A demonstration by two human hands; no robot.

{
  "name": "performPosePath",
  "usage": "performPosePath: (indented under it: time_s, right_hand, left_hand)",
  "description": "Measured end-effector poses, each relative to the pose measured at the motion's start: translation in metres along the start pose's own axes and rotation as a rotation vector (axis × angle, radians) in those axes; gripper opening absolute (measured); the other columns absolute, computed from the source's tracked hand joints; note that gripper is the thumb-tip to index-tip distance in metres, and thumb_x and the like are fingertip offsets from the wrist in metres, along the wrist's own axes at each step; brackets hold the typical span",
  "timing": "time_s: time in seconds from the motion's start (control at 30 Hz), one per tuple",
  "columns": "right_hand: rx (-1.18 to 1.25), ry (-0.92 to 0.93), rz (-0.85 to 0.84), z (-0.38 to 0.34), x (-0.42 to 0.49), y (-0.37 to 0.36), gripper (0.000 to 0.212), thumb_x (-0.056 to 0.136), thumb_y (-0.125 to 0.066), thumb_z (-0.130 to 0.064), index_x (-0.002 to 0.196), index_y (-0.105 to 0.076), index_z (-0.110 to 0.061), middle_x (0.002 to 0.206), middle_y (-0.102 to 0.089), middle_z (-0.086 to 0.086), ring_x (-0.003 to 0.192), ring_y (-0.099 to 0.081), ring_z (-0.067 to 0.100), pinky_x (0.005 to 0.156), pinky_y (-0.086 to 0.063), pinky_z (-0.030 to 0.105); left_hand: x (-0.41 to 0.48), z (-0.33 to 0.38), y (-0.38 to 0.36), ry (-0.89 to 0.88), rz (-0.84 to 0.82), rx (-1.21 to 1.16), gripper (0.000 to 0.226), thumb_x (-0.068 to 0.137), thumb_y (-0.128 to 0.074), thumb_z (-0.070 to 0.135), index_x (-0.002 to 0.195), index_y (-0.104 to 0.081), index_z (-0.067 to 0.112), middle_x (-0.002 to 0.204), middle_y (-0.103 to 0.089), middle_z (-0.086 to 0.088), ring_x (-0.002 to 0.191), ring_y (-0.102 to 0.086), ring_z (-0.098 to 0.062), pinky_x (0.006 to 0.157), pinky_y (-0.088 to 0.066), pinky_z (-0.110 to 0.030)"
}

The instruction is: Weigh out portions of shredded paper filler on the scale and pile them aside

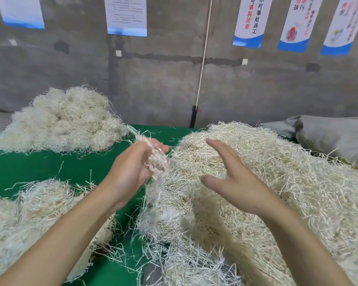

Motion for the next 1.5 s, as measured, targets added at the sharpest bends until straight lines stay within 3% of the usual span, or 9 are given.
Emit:
performPosePath:
  time_s: [0.17, 0.33, 0.6, 0.7, 0.73, 0.8, 1.0, 1.13, 1.5]
  right_hand:
    - [0.423, 0.044, -0.042, -0.042, -0.009, -0.021, 0.036, 0.089, -0.068, -0.045, 0.121, -0.061, -0.029, 0.106, -0.072, -0.013, 0.094, -0.068, 0.0, 0.077, -0.058, 0.024]
    - [0.561, 0.062, 0.13, -0.04, -0.035, -0.003, 0.018, 0.085, -0.074, -0.031, 0.078, -0.068, -0.016, 0.06, -0.063, -0.014, 0.055, -0.052, 0.0, 0.058, -0.051, 0.013]
    - [0.027, 0.006, -0.532, -0.012, -0.064, 0.003, 0.037, 0.085, -0.075, -0.032, 0.057, -0.052, -0.024, 0.054, -0.05, -0.016, 0.046, -0.044, 0.002, 0.043, -0.037, 0.017]
    - [-0.198, -0.031, -0.813, -0.002, -0.075, -0.014, 0.022, 0.081, -0.073, -0.053, 0.096, -0.06, -0.045, 0.094, -0.063, -0.029, 0.068, -0.061, -0.011, 0.056, -0.047, 0.01]
    - [-0.26, -0.042, -0.835, 0.003, -0.079, -0.012, 0.047, 0.079, -0.07, -0.063, 0.12, -0.056, -0.045, 0.114, -0.061, -0.027, 0.08, -0.062, -0.015, 0.065, -0.051, 0.011]
    - [-0.259, -0.073, -0.703, 0.009, -0.088, 0.002, 0.071, 0.077, -0.06, -0.074, 0.14, -0.043, -0.046, 0.13, -0.055, -0.027, 0.097, -0.06, -0.015, 0.08, -0.055, 0.015]
    - [0.021, 0.064, -0.05, 0.006, -0.113, 0.024, 0.038, 0.084, -0.057, -0.062, 0.116, -0.063, -0.043, 0.112, -0.067, -0.027, 0.103, -0.063, -0.007, 0.09, -0.05, 0.012]
    - [0.145, -0.006, 0.036, 0.005, -0.108, -0.016, 0.015, 0.094, -0.062, -0.036, 0.107, -0.069, -0.03, 0.102, -0.071, -0.02, 0.099, -0.064, -0.007, 0.085, -0.048, 0.009]
    - [0.126, -0.162, 0.121, 0.019, -0.126, -0.045, 0.02, 0.096, -0.059, -0.04, 0.11, -0.07, -0.03, 0.108, -0.068, -0.022, 0.104, -0.058, -0.012, 0.087, -0.043, 0.016]
  left_hand:
    - [-0.018, 0.02, -0.033, -0.053, -0.128, 0.086, 0.024, 0.102, -0.049, 0.037, 0.113, -0.07, 0.033, 0.117, -0.07, 0.003, 0.114, -0.062, -0.014, 0.1, -0.04, -0.038]
    - [-0.044, 0.023, -0.009, 0.015, -0.255, -0.014, 0.027, 0.092, -0.061, 0.038, 0.107, -0.074, 0.02, 0.112, -0.072, -0.004, 0.112, -0.066, -0.021, 0.1, -0.045, -0.04]
    - [-0.059, -0.026, 0.013, 0.139, -0.066, 0.201, 0.024, 0.096, -0.054, 0.036, 0.083, -0.072, 0.029, 0.105, -0.075, 0.003, 0.088, -0.069, -0.01, 0.079, -0.048, -0.034]
    - [-0.066, -0.039, 0.006, 0.121, -0.197, 0.429, 0.02, 0.094, -0.053, 0.049, 0.096, -0.071, 0.041, 0.107, -0.071, 0.02, 0.096, -0.066, 0.003, 0.084, -0.048, -0.032]
    - [-0.069, -0.043, 0.004, 0.12, -0.232, 0.495, 0.021, 0.092, -0.052, 0.056, 0.1, -0.068, 0.046, 0.109, -0.068, 0.027, 0.096, -0.063, 0.01, 0.085, -0.047, -0.03]
    - [-0.074, -0.051, 0.004, 0.12, -0.278, 0.606, 0.027, 0.089, -0.047, 0.068, 0.106, -0.062, 0.055, 0.112, -0.061, 0.038, 0.093, -0.059, 0.019, 0.081, -0.041, -0.024]
    - [-0.074, -0.048, -0.007, 0.093, -0.291, 0.625, 0.033, 0.085, -0.044, 0.072, 0.108, -0.061, 0.056, 0.113, -0.059, 0.041, 0.093, -0.056, 0.023, 0.077, -0.035, -0.019]
    - [-0.07, -0.05, -0.02, 0.062, -0.335, 0.604, 0.037, 0.082, -0.046, 0.076, 0.108, -0.063, 0.056, 0.116, -0.059, 0.04, 0.098, -0.051, 0.026, 0.079, -0.035, -0.021]
    - [-0.071, -0.067, -0.027, 0.08, -0.429, 0.58, 0.037, 0.082, -0.044, 0.074, 0.108, -0.063, 0.055, 0.115, -0.062, 0.036, 0.104, -0.056, 0.017, 0.094, -0.041, -0.035]
Point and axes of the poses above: each hand's wrist, its own x-axis towards the middle knuckle, its own y-axis out of the back of the hand, z = x × y, the point moved 1 cm from there along x, towards the middle knuckle
